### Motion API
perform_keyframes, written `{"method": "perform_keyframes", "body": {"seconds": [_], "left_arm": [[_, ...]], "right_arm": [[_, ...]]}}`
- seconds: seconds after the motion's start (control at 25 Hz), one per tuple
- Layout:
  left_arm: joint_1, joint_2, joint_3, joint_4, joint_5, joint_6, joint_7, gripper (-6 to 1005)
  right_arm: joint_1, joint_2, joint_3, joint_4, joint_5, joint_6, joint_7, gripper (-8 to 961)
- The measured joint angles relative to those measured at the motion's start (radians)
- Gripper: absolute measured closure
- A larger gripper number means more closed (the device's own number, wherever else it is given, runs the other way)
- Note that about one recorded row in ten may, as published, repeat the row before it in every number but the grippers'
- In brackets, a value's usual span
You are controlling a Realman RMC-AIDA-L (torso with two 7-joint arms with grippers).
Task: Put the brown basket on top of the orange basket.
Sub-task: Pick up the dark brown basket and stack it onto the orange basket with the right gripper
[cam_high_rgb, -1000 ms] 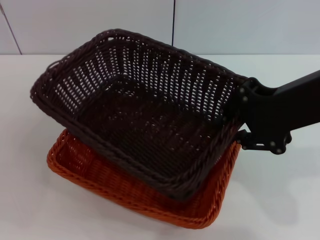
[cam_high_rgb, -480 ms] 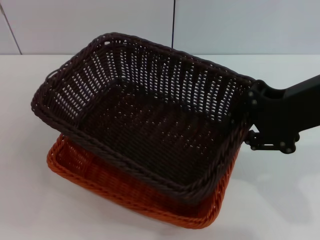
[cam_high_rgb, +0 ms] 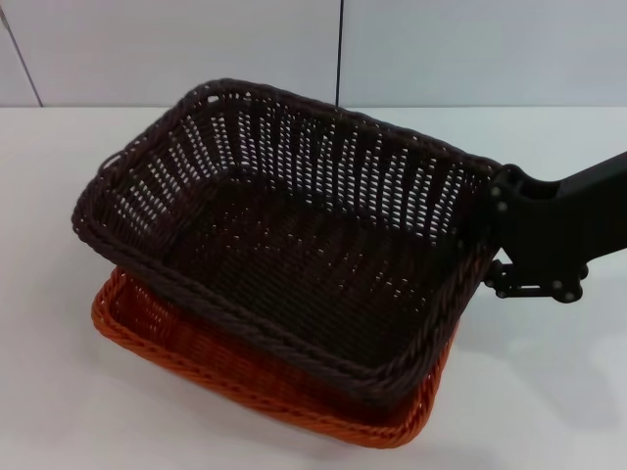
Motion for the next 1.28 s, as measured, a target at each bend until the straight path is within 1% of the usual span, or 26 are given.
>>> {"method": "perform_keyframes", "body": {"seconds": [0.48,0.76,0.88,1.28], "left_arm": [[0.015,-0.005,0.000,-0.007,0.002,0.005,0.001,235],[0.017,-0.005,0.000,-0.012,0.002,0.005,0.001,235],[0.018,-0.004,0.000,-0.012,0.003,0.004,0.001,235],[0.015,0.000,0.000,-0.007,0.003,0.000,0.001,234]], "right_arm": [[0.016,0.001,0.004,0.116,-0.044,0.014,-0.066,724],[0.022,0.001,0.004,0.178,-0.054,0.049,-0.100,735],[0.022,0.001,0.000,0.196,-0.057,0.070,-0.105,738],[0.004,0.006,-0.011,0.219,-0.058,0.076,-0.130,743]]}}
